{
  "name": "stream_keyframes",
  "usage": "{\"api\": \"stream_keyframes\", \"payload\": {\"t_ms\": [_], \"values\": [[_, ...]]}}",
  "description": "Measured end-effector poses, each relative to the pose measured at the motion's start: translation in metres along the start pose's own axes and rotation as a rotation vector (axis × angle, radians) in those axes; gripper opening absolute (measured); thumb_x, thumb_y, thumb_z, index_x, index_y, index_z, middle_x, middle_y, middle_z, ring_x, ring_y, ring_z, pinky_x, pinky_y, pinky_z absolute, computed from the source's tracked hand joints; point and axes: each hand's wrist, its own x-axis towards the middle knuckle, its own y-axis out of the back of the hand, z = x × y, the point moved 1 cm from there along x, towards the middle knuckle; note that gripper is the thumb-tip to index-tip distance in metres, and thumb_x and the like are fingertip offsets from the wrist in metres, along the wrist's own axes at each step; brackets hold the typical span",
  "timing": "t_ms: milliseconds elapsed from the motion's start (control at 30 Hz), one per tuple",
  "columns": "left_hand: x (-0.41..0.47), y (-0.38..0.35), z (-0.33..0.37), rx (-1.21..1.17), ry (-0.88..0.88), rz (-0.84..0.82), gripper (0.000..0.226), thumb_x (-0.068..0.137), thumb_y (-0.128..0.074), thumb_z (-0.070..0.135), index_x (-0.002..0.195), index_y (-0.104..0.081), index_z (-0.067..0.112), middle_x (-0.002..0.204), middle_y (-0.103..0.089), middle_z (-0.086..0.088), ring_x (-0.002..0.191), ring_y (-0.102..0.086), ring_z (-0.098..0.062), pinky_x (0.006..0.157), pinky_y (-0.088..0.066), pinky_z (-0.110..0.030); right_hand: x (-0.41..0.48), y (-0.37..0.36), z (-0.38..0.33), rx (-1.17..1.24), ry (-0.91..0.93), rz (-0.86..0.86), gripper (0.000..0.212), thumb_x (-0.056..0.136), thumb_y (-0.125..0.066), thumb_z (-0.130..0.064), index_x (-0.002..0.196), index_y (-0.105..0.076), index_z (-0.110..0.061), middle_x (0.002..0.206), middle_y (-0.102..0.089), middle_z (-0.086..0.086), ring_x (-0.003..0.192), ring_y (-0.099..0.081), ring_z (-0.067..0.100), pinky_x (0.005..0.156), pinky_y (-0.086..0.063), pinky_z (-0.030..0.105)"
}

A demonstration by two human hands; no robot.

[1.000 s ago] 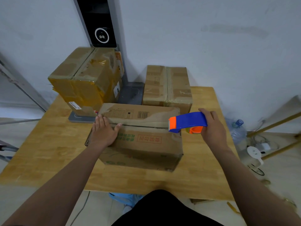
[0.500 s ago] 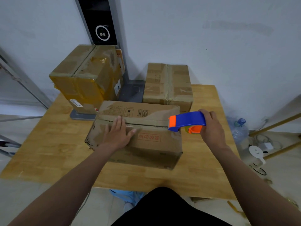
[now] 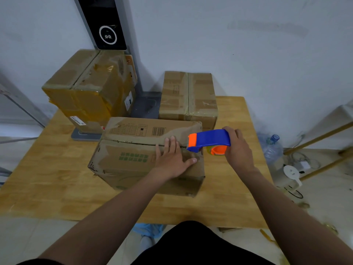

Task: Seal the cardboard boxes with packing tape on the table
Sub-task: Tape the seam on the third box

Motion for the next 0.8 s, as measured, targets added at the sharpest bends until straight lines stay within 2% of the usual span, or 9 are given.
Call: {"api": "stream_keyframes", "payload": {"t_ms": [100,233,433,567,800], "values": [[0.001,-0.007,0.009,-0.006,0.07,0.02,0.134,0.072,-0.027,0.1,0.161,0.013,0.008,0.166,0.029,-0.012,0.152,0.029,-0.029,0.114,0.018,-0.069,0.001,0.001,0.001,0.003,0.008,-0.015,0.058,0.089,-0.058,-0.003,0.139,-0.041,-0.027,0.121,-0.047,0.004,0.094,-0.056,0.026,0.065,-0.052,0.042],[0.001,-0.008,0.028,-0.05,0.138,0.059,0.145,0.065,-0.029,0.104,0.16,0.014,0.003,0.165,0.028,-0.019,0.152,0.029,-0.034,0.109,0.02,-0.075,0.002,0.002,0.003,0.012,0.023,-0.018,0.059,0.087,-0.058,-0.002,0.139,-0.041,-0.026,0.122,-0.047,0.004,0.094,-0.056,0.026,0.065,-0.053,0.043],[0.002,-0.01,0.035,-0.125,0.188,0.141,0.139,0.07,-0.038,0.097,0.16,0.013,0.005,0.168,0.023,-0.016,0.154,0.024,-0.033,0.11,0.014,-0.076,0.004,0.001,0.008,0.004,0.054,-0.041,0.059,0.087,-0.057,-0.003,0.139,-0.04,-0.027,0.119,-0.046,0.003,0.09,-0.056,0.025,0.062,-0.052,0.04],[0.002,-0.011,0.028,-0.1,0.19,0.162,0.132,0.073,-0.032,0.095,0.162,0.01,0.007,0.169,0.021,-0.015,0.154,0.024,-0.033,0.11,0.012,-0.078,0.005,-0.002,0.004,-0.05,0.112,-0.054,0.062,0.087,-0.056,-0.004,0.141,-0.038,-0.028,0.117,-0.046,0.002,0.089,-0.057,0.026,0.061,-0.054,0.045],[-0.008,-0.013,-0.021,-0.077,0.208,0.234,0.128,0.071,-0.022,0.093,0.162,0.006,0.007,0.17,0.016,-0.013,0.156,0.019,-0.031,0.113,0.009,-0.077,0.008,-0.017,-0.024,-0.021,0.243,-0.112,0.073,0.085,-0.059,-0.006,0.146,-0.032,-0.037,0.122,-0.047,-0.006,0.096,-0.056,0.02,0.061,-0.052,0.038]]}}
